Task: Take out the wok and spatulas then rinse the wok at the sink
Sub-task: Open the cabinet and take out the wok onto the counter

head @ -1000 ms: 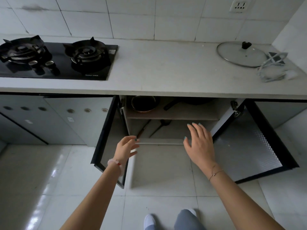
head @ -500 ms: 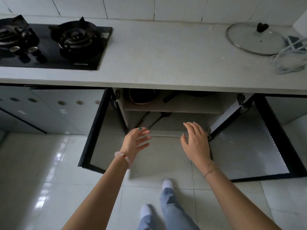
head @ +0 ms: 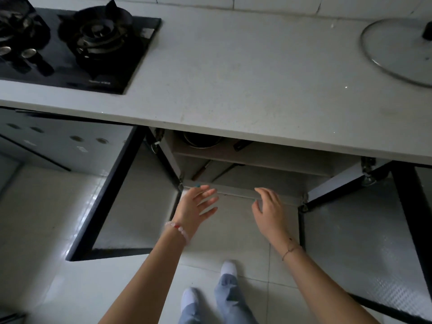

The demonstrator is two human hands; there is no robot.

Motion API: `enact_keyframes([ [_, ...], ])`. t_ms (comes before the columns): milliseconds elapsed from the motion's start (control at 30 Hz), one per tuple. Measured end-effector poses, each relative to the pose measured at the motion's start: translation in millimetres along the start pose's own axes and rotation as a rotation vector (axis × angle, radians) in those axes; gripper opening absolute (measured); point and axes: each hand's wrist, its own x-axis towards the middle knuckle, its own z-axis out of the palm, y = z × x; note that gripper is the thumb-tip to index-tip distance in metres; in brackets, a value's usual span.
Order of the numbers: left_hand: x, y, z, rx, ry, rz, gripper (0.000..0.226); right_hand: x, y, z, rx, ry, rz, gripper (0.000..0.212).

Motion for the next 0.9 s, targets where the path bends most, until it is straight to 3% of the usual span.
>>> enact_keyframes([
  [167,44.3,-17.3,0.3,-0.021,0.009,-0.032,0.024,33.8,21.5,39.6,0.238,-0.085,0.197,0.033],
  [333,104.1,-48.4,-11.8,-0.031,0.015,-0.086,0.029,74.9,47.8,88.2,0.915,-0.176,0.775,0.026],
  [433,138.9,-64.1,-19.5,-0.030,0.006,-0.104,0.029,105.2,68.5,114.2,1.289,-0.212,0.952,0.031],
  [533,169.7,-78.0,-28.2,-0.029,-0.028,-0.114,0.026,137.5,86.7,137.8,1.501,-0.167,0.977,0.029],
  [900,269.7,-99.8,-76.5,-0.004,-0.200,-0.052,0.030,225.9,98.5,193.0,1.699,-0.117,0.777,0.043],
])
